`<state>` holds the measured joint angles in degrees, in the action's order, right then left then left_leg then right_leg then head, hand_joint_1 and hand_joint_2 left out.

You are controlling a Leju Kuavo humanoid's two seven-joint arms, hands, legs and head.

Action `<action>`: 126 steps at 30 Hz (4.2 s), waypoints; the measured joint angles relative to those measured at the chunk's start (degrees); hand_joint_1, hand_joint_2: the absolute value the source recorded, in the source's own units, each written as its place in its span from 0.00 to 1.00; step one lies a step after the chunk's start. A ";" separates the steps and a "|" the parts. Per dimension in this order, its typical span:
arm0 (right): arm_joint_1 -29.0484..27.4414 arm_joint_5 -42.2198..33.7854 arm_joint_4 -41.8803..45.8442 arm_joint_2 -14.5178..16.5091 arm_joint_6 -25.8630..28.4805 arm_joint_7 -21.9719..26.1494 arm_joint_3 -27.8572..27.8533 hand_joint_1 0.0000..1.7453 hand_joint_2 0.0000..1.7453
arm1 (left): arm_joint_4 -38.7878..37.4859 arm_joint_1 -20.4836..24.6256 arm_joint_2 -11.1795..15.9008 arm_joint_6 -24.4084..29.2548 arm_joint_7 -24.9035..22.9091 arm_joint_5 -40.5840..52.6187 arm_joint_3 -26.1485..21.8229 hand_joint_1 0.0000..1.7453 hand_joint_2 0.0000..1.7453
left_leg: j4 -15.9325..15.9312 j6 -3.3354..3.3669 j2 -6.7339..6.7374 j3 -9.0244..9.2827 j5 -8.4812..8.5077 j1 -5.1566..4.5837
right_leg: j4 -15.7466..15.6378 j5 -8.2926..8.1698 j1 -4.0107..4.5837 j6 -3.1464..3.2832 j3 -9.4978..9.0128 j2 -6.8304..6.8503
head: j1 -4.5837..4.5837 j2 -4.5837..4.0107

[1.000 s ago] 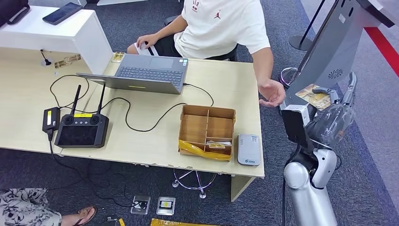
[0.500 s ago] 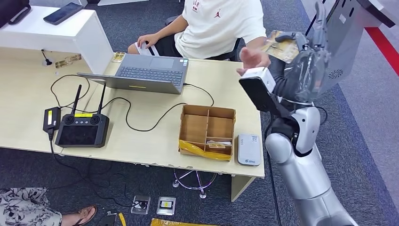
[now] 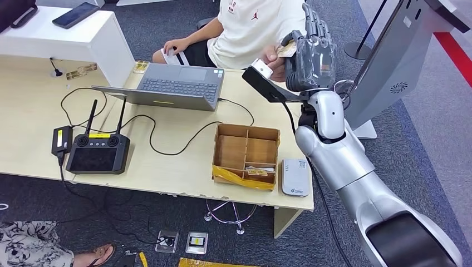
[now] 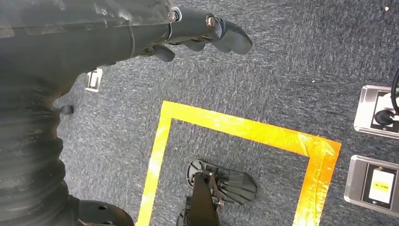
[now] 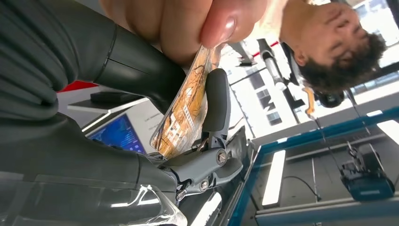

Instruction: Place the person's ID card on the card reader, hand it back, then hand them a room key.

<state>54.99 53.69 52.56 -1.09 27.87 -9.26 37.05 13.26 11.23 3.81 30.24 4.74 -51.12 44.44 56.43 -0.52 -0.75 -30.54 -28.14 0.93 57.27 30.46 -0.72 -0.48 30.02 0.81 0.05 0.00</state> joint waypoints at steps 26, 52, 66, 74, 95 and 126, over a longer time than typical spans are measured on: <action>1.87 3.71 -18.37 0.13 -2.71 -3.46 6.79 0.00 1.00 | -0.05 -0.06 -0.19 -0.04 -0.06 -0.35 1.01 0.00 1.00 | 0.09 -0.01 0.01 0.01 0.01 0.00 | 0.01 0.00 0.00 0.00 0.02 -0.05 | 0.01 0.00; -20.11 -8.38 9.39 -15.64 11.82 -5.61 -3.13 0.00 1.00 | -0.12 -4.41 -0.63 1.55 3.97 -6.65 1.28 0.00 1.00 | 0.19 0.07 0.01 0.05 -0.13 0.01 | -0.11 0.02 0.00 -0.01 0.02 -0.01 | 0.01 0.00; -48.63 -20.69 41.03 -14.35 11.80 10.35 -35.92 0.00 1.00 | -0.32 -5.69 -1.01 2.95 5.75 -10.50 0.87 0.00 1.00 | 0.17 0.04 0.06 0.06 -0.20 0.01 | -0.11 0.04 0.00 0.00 -0.01 0.03 | -0.01 0.00; -53.71 -31.19 39.89 -7.12 11.71 15.39 -49.92 0.00 1.00 | -0.37 -5.61 -1.29 3.21 5.41 -11.13 0.81 0.00 1.00 | 0.16 0.03 0.30 -0.02 -0.23 0.01 | -0.09 0.09 0.00 0.00 0.09 -0.24 | -0.01 0.00; -47.28 -47.85 7.09 -2.27 11.66 25.49 -59.54 0.00 1.00 | -0.38 -5.12 -1.50 3.84 5.29 -12.35 0.83 0.00 1.00 | 0.16 0.01 0.50 0.06 -0.28 0.01 | 0.00 0.09 0.00 0.00 0.11 -0.51 | 0.00 0.00; -48.05 0.98 46.78 0.58 6.93 11.96 -39.17 0.00 1.00 | -0.45 -5.03 -1.44 1.96 5.55 -12.05 1.15 0.00 1.00 | 0.16 0.01 0.47 0.04 -0.27 0.00 | 0.10 0.08 0.00 0.00 0.03 -0.47 | 0.01 0.00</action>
<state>6.94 54.67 99.34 -0.51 34.80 2.70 -2.12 12.81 6.20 2.37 32.20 10.29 -63.17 45.59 56.59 -0.52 -0.28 -30.50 -28.41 0.94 57.37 30.54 -0.72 -0.48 30.04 0.34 0.06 0.00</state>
